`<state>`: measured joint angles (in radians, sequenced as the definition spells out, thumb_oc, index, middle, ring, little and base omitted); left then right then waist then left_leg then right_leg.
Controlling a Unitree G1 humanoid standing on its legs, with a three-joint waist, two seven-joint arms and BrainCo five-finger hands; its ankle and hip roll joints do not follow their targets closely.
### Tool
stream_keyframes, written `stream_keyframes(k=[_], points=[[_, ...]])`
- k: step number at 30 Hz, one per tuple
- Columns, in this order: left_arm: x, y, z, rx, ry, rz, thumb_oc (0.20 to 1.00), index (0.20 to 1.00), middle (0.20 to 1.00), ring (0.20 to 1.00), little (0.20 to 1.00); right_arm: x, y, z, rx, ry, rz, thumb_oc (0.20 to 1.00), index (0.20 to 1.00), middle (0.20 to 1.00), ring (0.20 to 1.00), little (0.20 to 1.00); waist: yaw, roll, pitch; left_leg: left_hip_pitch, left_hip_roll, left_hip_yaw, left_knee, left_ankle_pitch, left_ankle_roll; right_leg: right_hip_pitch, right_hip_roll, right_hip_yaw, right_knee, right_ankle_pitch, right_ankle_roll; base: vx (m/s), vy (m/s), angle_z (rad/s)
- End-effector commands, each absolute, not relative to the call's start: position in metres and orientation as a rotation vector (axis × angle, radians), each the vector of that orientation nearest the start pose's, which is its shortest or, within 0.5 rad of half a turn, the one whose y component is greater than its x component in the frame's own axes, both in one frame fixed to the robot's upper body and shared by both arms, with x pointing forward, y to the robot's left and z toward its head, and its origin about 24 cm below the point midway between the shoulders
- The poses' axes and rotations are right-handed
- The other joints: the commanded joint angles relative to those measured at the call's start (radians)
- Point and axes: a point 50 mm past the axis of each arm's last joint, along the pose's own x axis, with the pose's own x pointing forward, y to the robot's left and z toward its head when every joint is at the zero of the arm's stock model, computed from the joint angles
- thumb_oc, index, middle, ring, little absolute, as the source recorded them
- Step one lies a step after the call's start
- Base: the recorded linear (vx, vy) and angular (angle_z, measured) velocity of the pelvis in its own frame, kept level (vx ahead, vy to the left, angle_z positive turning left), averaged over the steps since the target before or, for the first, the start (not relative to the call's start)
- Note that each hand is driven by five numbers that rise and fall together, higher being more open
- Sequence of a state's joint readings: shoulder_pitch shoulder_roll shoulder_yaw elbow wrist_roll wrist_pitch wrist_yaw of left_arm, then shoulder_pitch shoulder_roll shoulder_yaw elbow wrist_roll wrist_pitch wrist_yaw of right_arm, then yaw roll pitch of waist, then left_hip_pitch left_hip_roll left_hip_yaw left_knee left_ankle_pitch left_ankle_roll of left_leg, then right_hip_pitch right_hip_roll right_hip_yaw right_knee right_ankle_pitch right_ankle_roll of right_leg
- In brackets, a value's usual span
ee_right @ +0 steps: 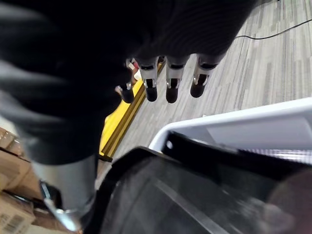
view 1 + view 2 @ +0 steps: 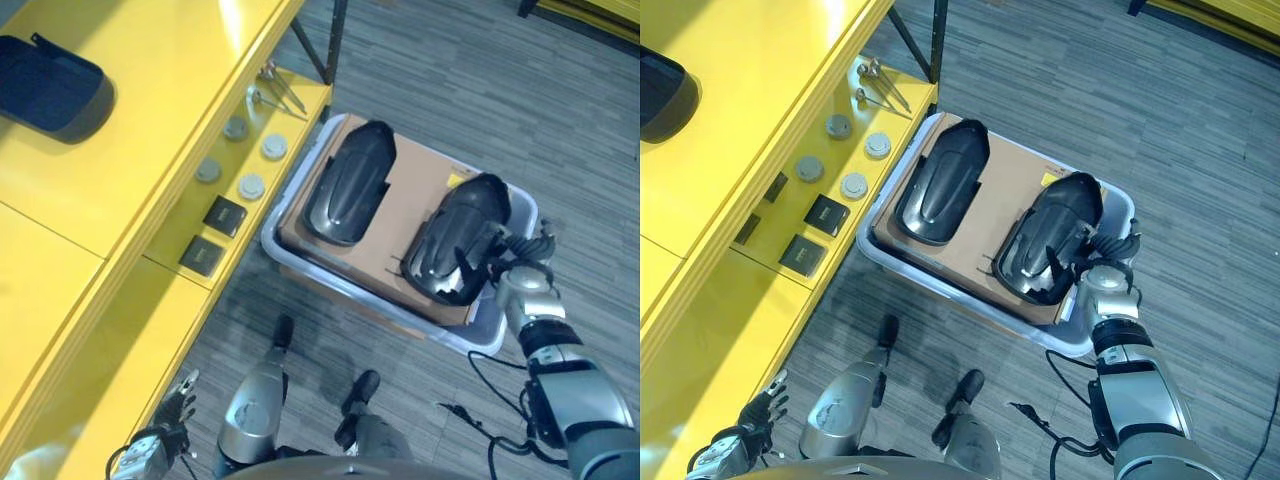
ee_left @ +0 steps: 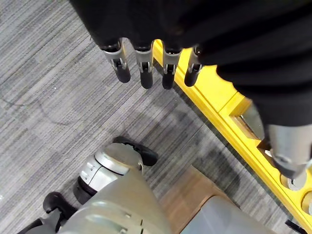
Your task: Move parts from the plastic box to the shelf.
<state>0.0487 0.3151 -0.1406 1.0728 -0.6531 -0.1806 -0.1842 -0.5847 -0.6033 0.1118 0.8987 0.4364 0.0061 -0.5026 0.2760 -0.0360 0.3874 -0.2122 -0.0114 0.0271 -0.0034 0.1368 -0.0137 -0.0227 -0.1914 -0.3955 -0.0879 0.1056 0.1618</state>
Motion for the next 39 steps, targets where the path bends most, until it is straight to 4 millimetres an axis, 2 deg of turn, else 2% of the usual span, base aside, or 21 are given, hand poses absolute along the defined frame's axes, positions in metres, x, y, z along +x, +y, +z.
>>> stream_keyframes(k=[1,6,14,17,18,19,21,25,28,31,34,39], points=[[0.115,0.250,-0.140,-0.257,0.874,0.236,1.000,1.000,1.000,1.000,1.000,0.328,-0.334,0.086,-0.303,0.178,-0.712,1.000,1.000,1.000,1.000,1.000,0.015,0.025,-0.041,-0.014,0.026,-0.061,0.086,-0.170,-0.024,-0.083,-0.013,0.023,0.020,0.002,0.038,-0.03,0.009,0.00],[0.113,0.249,-0.141,-0.264,0.879,0.246,1.000,1.000,1.000,1.000,1.000,0.324,-0.319,0.066,-0.311,0.233,-0.650,1.000,1.000,1.000,1.000,1.000,0.008,0.019,-0.039,-0.018,0.028,-0.053,0.088,-0.170,-0.025,-0.085,-0.011,0.031,0.015,0.003,0.036,0.00,0.000,0.00],[0.124,0.246,-0.139,-0.277,0.853,0.241,1.000,1.000,1.000,1.000,1.000,0.319,-0.300,0.041,-0.290,0.286,-0.592,1.000,1.000,1.000,1.000,1.000,0.001,0.008,-0.023,-0.045,0.031,-0.047,0.111,-0.174,-0.026,-0.101,-0.009,0.043,0.016,0.007,0.033,-0.02,-0.009,-0.01],[0.127,0.245,-0.138,-0.274,0.846,0.246,1.000,1.000,1.000,1.000,1.000,0.312,-0.286,0.020,-0.286,0.339,-0.549,1.000,1.000,1.000,1.000,1.000,-0.004,-0.002,-0.021,-0.053,0.035,-0.042,0.115,-0.173,-0.028,-0.107,-0.005,0.046,0.015,0.010,0.032,-0.02,-0.045,-0.01],[0.128,0.245,-0.137,-0.274,0.845,0.248,1.000,1.000,1.000,1.000,1.000,0.309,-0.283,0.016,-0.287,0.351,-0.540,0.523,0.523,0.523,0.523,0.523,-0.003,-0.001,-0.018,-0.051,0.038,-0.039,0.118,-0.177,-0.028,-0.105,-0.003,0.049,0.015,0.010,0.031,-0.01,-0.044,-0.02],[0.129,0.244,-0.138,-0.274,0.845,0.248,1.000,1.000,1.000,1.000,1.000,0.306,-0.280,0.010,-0.295,0.363,-0.525,0.200,0.200,0.200,0.200,0.200,-0.004,-0.002,-0.019,-0.053,0.039,-0.038,0.122,-0.177,-0.029,-0.105,-0.002,0.050,0.015,0.010,0.030,-0.01,-0.049,-0.04],[0.133,0.244,-0.136,-0.263,0.834,0.240,1.000,1.000,1.000,1.000,1.000,0.301,-0.276,0.001,-0.280,0.374,-0.519,0.200,0.200,0.200,0.200,0.200,-0.005,-0.006,-0.020,-0.055,0.042,-0.036,0.130,-0.179,-0.029,-0.102,-0.001,0.051,0.014,0.012,0.029,0.00,-0.064,-0.04],[0.135,0.243,-0.135,-0.267,0.820,0.219,1.000,1.000,1.000,1.000,1.000,0.297,-0.275,-0.002,-0.260,0.368,-0.527,0.200,0.200,0.200,0.200,0.200,-0.010,-0.008,-0.036,-0.041,0.045,-0.027,0.128,-0.183,-0.031,-0.093,0.001,0.056,0.011,0.011,0.030,0.01,-0.033,-0.02],[0.140,0.239,-0.131,-0.293,0.777,0.185,1.000,1.000,1.000,1.000,1.000,0.291,-0.275,-0.006,-0.245,0.383,-0.540,0.200,0.200,0.200,0.200,0.200,-0.015,-0.009,-0.077,0.004,0.051,-0.013,0.116,-0.189,-0.032,-0.062,0.000,0.062,0.007,0.005,0.030,0.07,0.009,-0.05],[0.157,0.228,-0.121,-0.339,0.692,0.108,1.000,1.000,1.000,1.000,1.000,0.282,-0.280,-0.011,-0.236,0.396,-0.569,0.200,0.200,0.200,0.200,0.200,-0.022,-0.004,-0.126,0.051,0.057,0.003,0.105,-0.193,-0.034,-0.027,-0.009,0.065,0.005,0.003,0.034,0.13,0.035,-0.09],[0.181,0.214,-0.100,-0.375,0.576,-0.012,1.000,1.000,1.000,1.000,1.000,0.274,-0.283,-0.012,-0.231,0.382,-0.593,0.200,0.200,0.200,0.200,0.200,-0.027,0.003,-0.159,0.092,0.063,0.013,0.098,-0.200,-0.034,0.003,-0.016,0.071,0.002,0.003,0.037,0.10,0.034,-0.03],[0.222,0.189,-0.040,-0.424,0.393,-0.247,1.000,1.000,1.000,1.000,1.000,0.270,-0.289,0.002,-0.216,0.302,-0.636,0.200,0.200,0.200,0.200,0.200,-0.038,0.023,-0.222,0.173,0.069,0.030,0.084,-0.211,-0.029,0.058,-0.023,0.090,0.001,-0.002,0.037,0.12,0.066,-0.07]])
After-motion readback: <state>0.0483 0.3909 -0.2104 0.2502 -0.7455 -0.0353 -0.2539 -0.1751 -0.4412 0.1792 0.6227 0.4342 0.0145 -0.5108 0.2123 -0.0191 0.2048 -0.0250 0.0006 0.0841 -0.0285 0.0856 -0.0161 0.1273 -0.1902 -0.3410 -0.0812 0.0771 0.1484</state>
